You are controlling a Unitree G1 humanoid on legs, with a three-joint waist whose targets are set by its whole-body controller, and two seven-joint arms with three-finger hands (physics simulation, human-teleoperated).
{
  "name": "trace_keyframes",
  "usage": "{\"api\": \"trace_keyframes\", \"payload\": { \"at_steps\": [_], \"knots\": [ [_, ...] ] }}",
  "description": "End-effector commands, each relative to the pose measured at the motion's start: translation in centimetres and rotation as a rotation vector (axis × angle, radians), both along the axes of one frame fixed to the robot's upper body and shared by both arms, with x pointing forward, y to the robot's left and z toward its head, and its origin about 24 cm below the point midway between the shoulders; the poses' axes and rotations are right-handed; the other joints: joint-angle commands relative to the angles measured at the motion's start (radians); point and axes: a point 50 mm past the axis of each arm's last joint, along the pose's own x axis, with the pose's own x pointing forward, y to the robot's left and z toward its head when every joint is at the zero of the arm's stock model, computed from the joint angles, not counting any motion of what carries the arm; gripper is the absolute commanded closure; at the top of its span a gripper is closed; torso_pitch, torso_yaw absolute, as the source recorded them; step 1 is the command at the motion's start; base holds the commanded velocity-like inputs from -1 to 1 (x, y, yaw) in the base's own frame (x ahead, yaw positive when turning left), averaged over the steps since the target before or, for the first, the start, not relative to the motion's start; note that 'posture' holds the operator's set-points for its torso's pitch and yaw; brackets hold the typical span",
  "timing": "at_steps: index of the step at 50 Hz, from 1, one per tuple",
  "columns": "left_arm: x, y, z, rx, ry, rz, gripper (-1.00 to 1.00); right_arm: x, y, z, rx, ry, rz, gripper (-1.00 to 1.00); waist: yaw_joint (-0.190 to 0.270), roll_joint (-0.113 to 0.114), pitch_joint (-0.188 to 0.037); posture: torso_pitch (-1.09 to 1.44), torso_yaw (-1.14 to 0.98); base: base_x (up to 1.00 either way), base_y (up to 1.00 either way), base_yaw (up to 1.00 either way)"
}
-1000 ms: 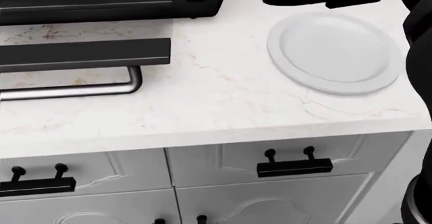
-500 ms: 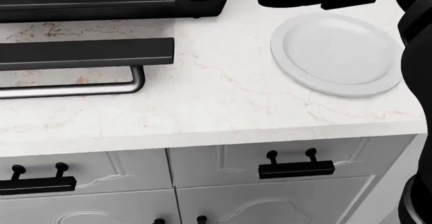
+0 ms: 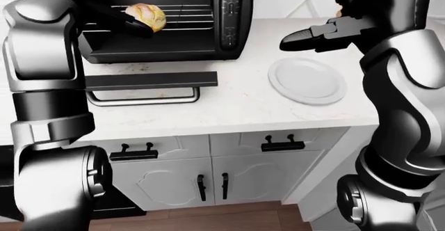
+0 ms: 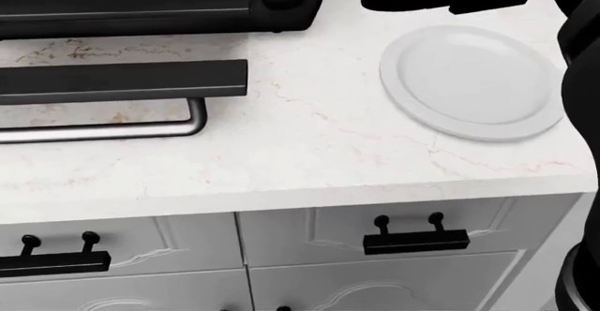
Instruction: Pick the scone from the rack and place it on the plate on the counter.
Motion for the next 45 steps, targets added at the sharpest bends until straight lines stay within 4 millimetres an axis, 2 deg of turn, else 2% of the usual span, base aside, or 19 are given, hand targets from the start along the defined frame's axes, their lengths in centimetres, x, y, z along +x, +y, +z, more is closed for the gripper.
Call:
{"api": "trace_keyframes", "payload": {
  "at_steps": [1, 45],
  "knots": [
    [-0.9, -0.2, 2.5, 0.019, -0.111, -0.004, -1.0, -0.7, -0.1, 1.3, 0.003, -0.076, -0.007, -1.0, 0.0, 0.004, -0.03, 0.0, 0.0, 0.0, 0.0, 0.0],
    [0.9, -0.2, 0.1, 0.005, -0.033, -0.014, -1.0, -1.0, -0.3, 1.1, 0.004, -0.076, -0.014, -1.0, 0.0, 0.004, -0.036, 0.0, 0.0, 0.0, 0.0, 0.0]
  ]
}}
